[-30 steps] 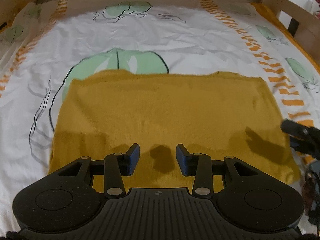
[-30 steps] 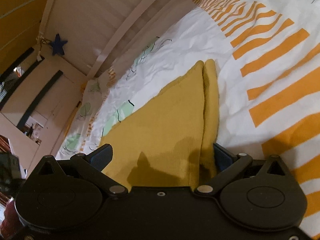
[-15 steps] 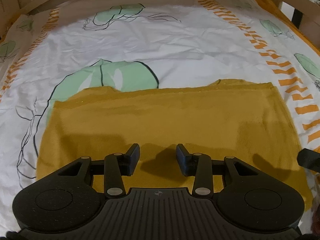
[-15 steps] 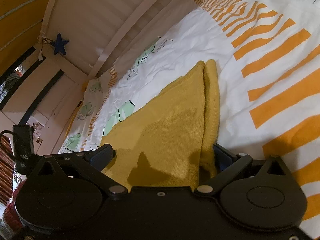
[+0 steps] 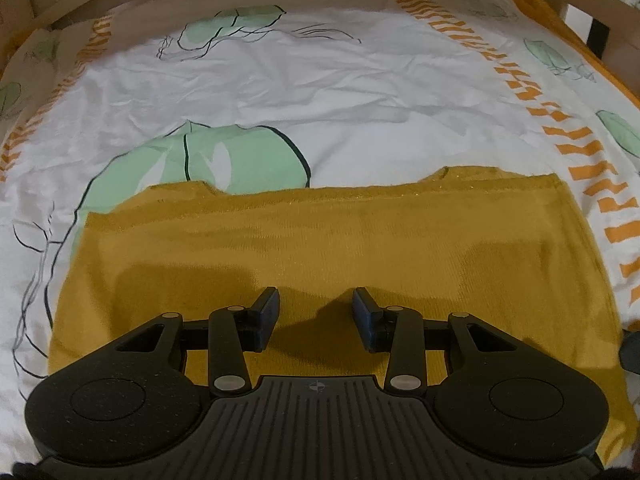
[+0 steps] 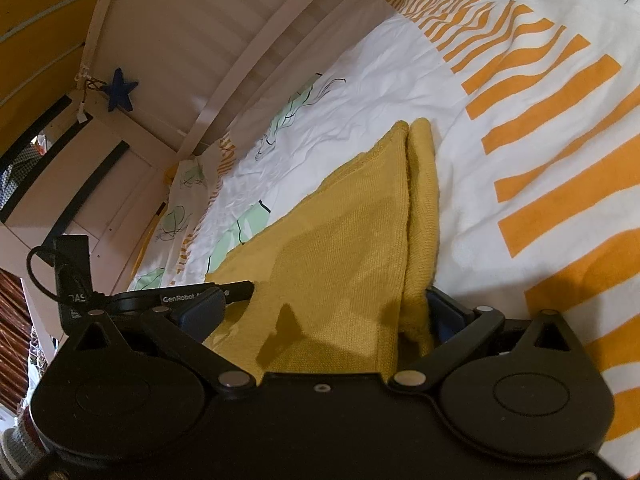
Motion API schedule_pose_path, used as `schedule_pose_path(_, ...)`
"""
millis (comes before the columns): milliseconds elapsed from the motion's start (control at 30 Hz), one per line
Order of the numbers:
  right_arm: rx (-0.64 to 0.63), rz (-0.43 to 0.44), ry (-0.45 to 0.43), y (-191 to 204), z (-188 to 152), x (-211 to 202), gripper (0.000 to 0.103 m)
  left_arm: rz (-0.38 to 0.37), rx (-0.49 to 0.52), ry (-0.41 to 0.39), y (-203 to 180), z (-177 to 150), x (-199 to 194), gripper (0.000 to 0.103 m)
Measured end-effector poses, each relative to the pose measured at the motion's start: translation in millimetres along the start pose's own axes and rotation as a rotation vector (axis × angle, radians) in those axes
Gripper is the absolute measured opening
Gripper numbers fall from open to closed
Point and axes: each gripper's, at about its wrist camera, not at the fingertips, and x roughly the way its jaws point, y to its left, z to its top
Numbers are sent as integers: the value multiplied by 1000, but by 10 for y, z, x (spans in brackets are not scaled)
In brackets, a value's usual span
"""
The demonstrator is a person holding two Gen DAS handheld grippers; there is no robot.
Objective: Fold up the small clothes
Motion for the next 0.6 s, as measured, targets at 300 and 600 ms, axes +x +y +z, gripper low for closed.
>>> schedule_pose_path(300,-4,3,-4,-6,-5,-1,103,-68,-21,0,116,-40,82,44)
schedule_pose_path(600,-7,13,-9,-16,0,0,103,-40,12,2,58,-49,89,44)
